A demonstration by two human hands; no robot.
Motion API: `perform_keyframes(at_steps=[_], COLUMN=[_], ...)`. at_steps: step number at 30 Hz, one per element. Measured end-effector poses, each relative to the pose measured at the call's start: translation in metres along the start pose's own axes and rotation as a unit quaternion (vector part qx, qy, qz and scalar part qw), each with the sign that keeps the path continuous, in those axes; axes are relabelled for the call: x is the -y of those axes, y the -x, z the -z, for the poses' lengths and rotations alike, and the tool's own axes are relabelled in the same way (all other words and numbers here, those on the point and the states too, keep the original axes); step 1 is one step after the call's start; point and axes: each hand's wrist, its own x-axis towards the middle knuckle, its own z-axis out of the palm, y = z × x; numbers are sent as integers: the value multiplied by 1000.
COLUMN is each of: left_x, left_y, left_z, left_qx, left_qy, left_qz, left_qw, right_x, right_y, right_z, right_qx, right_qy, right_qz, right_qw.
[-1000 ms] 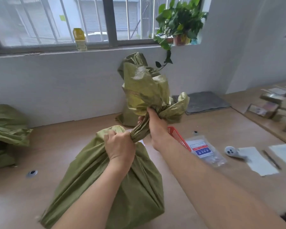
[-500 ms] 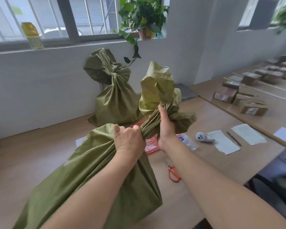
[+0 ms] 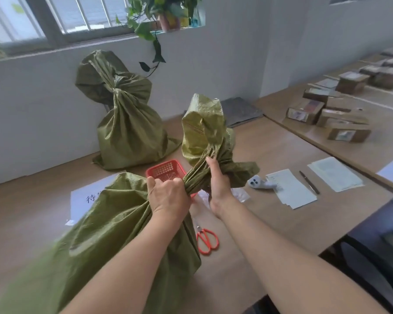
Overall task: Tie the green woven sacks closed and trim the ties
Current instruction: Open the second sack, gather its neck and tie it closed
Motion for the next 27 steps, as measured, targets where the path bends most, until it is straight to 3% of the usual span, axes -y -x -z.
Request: perform_keyframes(at_steps=[9,12,16,24,27], left_x=[-61,-70,-83,-92,-93], left_y=[-48,-65,-76,-86,-87], left_z=[-49,-62,-79,-88,-90], left_qx=[53,51,41,40,36], left_qy=[-46,-50,-60,-69,-68], left_qz=[47,62,63,55,53], left_qw=[996,996,995,995,996], right_x=[-26,-59,-100,-128,-128], right_y=[-67,-95,-135,-189,-207], right_z=[80,117,160,172,176], right_qx=[8,-48,-66,-108,-75], right_qy=[13,123,385,500,548], right_qz=[-28,16,57,81,59], right_qw=[999,991,919,855,831])
